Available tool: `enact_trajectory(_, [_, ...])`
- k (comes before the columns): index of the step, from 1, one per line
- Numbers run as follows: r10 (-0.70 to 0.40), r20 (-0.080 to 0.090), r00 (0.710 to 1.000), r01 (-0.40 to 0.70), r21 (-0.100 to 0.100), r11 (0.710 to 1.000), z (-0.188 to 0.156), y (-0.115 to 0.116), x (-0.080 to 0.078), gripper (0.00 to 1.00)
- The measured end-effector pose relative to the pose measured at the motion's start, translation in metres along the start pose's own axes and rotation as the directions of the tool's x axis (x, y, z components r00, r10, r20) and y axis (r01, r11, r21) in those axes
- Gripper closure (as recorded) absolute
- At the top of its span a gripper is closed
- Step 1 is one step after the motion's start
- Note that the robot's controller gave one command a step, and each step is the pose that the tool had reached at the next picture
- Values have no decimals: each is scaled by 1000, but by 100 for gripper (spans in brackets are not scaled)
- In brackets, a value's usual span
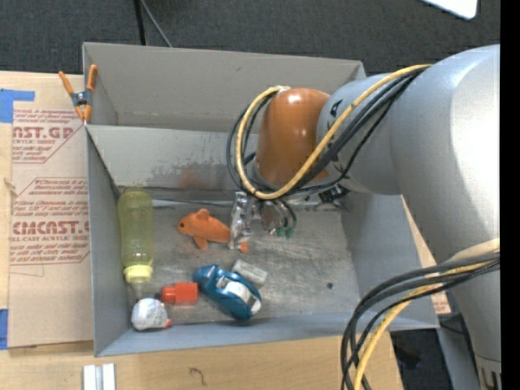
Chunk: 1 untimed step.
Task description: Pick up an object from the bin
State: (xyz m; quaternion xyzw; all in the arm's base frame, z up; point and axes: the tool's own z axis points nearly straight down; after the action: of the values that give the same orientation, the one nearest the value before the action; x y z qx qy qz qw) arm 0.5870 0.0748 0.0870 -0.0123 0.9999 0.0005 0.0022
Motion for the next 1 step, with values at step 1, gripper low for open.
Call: enact_trajectory(1, [-7, -7, 1000, 7, -3, 1000, 1, 5, 6, 100])
